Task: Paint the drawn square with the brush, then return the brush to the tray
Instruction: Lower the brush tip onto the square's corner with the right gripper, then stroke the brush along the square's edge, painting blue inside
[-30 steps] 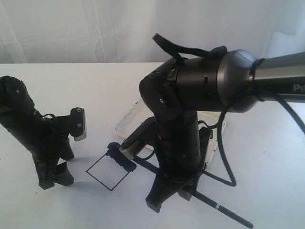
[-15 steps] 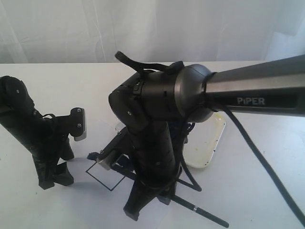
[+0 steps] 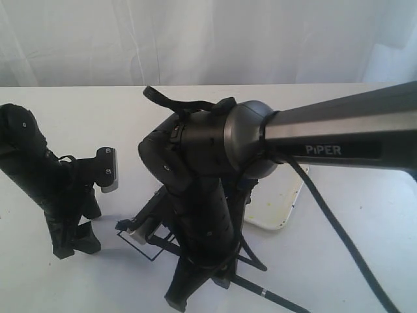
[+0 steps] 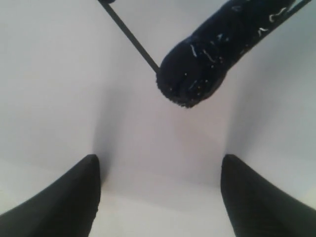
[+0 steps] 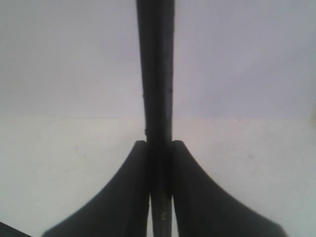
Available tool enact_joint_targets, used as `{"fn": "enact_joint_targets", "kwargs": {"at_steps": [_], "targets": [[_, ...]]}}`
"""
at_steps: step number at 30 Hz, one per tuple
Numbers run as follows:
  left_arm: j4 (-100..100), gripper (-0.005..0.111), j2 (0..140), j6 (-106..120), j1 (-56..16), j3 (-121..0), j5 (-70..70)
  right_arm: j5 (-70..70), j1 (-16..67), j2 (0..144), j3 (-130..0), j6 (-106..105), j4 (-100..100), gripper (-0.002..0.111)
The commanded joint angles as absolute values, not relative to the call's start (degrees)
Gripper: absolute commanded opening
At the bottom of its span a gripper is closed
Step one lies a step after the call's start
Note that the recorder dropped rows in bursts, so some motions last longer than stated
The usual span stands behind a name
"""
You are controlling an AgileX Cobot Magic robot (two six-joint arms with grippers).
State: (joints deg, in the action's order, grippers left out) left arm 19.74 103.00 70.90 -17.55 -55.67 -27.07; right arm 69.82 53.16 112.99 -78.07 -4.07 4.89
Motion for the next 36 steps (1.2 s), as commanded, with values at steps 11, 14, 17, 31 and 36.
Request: {"fn": "enact_joint_targets", "kwargs": {"at_steps": [11, 14, 17, 31, 36], "targets": [[18.84, 0.071, 103.68, 70.45, -17.88, -55.24, -28.85, 69.96, 53.33, 114.72, -78.24, -4.2, 6.0, 0.0], [18.84, 0.071, 103.68, 70.45, -17.88, -55.24, -28.85, 69.96, 53.33, 114.72, -78.24, -4.2, 6.0, 0.0], [18.84, 0.071, 103.68, 70.45, -17.88, -55.24, -28.85, 69.96, 53.33, 114.72, -78.24, -3.98, 6.03, 0.0], [18.84, 0.071, 103.68, 70.45, -17.88, -55.24, -28.85, 69.96, 53.33, 115.23, -78.24, -3.89, 6.03, 0.0], [18.84, 0.071, 103.68, 70.45, -17.88, -55.24, -28.85, 69.96, 53.33, 115.56, -78.24, -3.89, 6.03, 0.0]]}}
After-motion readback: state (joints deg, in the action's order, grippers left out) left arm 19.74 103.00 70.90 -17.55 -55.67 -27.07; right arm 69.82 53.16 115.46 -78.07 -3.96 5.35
